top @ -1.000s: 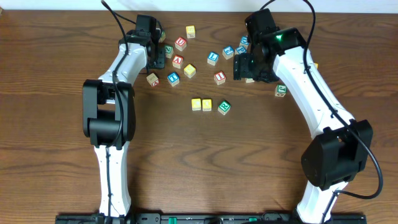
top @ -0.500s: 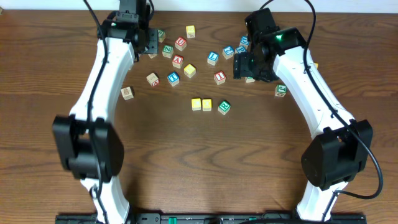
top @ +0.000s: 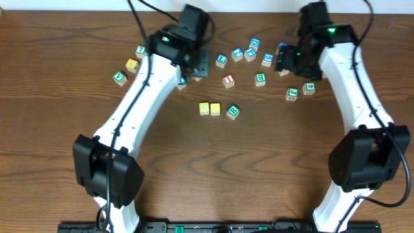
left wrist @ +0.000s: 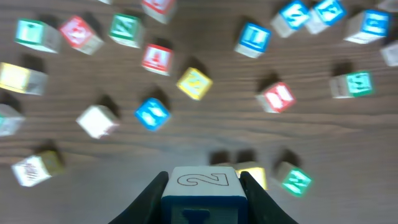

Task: Spell out CORL
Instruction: 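Carry the blue L block with the left gripper and place it right of R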

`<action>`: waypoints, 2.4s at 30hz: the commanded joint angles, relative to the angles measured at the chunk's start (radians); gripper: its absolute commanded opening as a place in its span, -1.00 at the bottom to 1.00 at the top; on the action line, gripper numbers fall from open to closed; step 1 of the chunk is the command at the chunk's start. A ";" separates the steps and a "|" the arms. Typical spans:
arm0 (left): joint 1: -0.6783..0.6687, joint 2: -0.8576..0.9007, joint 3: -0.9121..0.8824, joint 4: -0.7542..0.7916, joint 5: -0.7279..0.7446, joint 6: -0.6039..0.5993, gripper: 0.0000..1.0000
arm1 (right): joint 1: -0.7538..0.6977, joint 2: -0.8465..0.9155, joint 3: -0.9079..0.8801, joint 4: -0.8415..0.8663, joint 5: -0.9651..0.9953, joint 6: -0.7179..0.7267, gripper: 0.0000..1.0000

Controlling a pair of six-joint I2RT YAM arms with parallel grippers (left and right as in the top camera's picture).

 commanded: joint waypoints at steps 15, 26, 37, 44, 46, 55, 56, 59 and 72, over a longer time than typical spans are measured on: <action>-0.270 0.219 -0.003 0.117 -0.005 -0.284 -0.42 | -0.110 -0.003 0.008 -0.031 -0.016 -0.032 0.62; -0.304 0.349 -0.003 0.177 -0.003 -0.418 -0.42 | -0.109 -0.003 0.008 -0.034 -0.016 -0.032 0.63; -0.304 0.401 -0.003 0.212 0.060 -0.500 -0.42 | -0.105 -0.003 0.008 -0.034 -0.016 -0.032 0.63; -0.304 0.401 -0.013 0.169 0.067 -0.488 -0.42 | -0.105 -0.003 0.008 -0.033 -0.016 -0.032 0.64; -0.304 0.401 -0.013 0.163 0.067 -0.454 -0.42 | -0.105 -0.003 0.008 -0.032 -0.016 -0.031 0.64; -0.304 0.401 -0.061 0.272 0.036 -0.435 -0.42 | -0.105 -0.003 0.008 -0.033 -0.016 -0.031 0.64; -0.304 0.401 -0.071 0.285 0.037 -0.435 -0.42 | -0.105 -0.003 0.008 -0.033 -0.016 -0.031 0.64; -0.304 0.401 -0.077 0.289 0.036 -0.435 -0.42 | -0.105 -0.003 0.008 -0.034 -0.016 -0.031 0.64; -0.301 0.394 -0.077 0.293 0.037 -0.430 -0.07 | -0.105 -0.003 0.008 -0.033 -0.016 -0.032 0.64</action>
